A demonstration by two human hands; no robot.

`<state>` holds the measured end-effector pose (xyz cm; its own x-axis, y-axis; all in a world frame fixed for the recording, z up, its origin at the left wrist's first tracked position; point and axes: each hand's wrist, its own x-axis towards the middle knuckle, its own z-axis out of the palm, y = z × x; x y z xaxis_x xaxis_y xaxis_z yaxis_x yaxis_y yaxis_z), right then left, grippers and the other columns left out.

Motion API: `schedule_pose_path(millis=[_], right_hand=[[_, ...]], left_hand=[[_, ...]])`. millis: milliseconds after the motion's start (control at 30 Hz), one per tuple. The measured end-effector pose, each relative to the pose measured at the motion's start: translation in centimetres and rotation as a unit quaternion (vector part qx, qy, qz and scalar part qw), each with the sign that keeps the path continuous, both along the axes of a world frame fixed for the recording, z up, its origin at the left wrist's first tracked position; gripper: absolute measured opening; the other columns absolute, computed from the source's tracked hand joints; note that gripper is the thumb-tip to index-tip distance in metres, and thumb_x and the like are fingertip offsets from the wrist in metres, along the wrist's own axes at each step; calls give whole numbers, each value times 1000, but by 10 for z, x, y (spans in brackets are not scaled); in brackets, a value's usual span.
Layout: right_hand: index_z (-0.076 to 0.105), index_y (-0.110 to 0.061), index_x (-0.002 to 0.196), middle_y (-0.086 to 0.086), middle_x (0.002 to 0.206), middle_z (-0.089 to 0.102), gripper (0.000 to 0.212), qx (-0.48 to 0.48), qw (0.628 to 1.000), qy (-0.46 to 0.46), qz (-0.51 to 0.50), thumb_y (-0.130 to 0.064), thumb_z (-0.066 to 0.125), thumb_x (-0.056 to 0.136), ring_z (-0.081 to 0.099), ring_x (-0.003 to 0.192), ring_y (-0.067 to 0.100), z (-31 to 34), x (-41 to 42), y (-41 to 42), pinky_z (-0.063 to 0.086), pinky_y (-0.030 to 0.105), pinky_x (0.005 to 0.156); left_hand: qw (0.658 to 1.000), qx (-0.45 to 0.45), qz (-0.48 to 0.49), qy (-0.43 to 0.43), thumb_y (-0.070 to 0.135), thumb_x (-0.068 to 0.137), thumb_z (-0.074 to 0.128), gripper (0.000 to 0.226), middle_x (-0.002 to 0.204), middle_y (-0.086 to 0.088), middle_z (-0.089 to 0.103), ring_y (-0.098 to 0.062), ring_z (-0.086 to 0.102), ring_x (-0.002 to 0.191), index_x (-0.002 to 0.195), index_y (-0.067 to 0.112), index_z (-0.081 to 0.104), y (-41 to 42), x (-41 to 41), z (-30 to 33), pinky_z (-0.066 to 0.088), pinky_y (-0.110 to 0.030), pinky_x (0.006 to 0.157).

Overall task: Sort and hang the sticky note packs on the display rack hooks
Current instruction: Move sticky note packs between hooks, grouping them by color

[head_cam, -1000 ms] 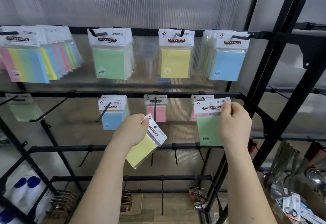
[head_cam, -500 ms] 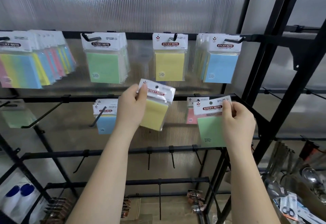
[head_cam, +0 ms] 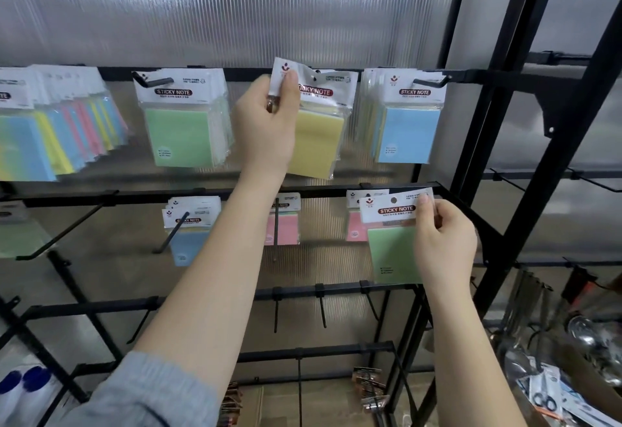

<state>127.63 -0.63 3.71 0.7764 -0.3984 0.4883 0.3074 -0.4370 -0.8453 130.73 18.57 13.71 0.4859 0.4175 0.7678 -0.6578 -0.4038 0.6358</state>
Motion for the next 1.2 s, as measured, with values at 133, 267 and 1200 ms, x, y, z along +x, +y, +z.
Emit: schedule_pose_path(millis=[133, 267, 1200], right_hand=[[56, -10, 72, -8, 63, 52, 37, 5, 1000, 5, 6, -30, 44, 100, 44, 57, 6, 1, 1, -2, 33, 11, 50], [47, -18, 63, -8, 59, 47, 39, 2, 1000, 5, 4, -29, 44, 100, 41, 54, 6, 3, 2, -3, 34, 11, 50], [34, -18, 55, -8, 50, 34, 46, -19, 994, -10, 110, -25, 48, 99, 38, 44, 0, 27, 12, -30, 30, 14, 46]], left_hand=[[1000, 5, 15, -17, 24, 95, 52, 39, 54, 11, 31, -2, 30, 49, 60, 24, 35, -4, 5, -1, 22, -16, 49], [998, 14, 19, -51, 19, 95, 52, 41, 53, 13, 29, 0, 32, 48, 60, 28, 33, -7, 4, -6, 24, -12, 49], [968, 22, 204, 144, 43, 87, 61, 37, 77, -1, 50, -19, 45, 69, 67, 14, 49, 0, 48, 0, 28, -28, 54]])
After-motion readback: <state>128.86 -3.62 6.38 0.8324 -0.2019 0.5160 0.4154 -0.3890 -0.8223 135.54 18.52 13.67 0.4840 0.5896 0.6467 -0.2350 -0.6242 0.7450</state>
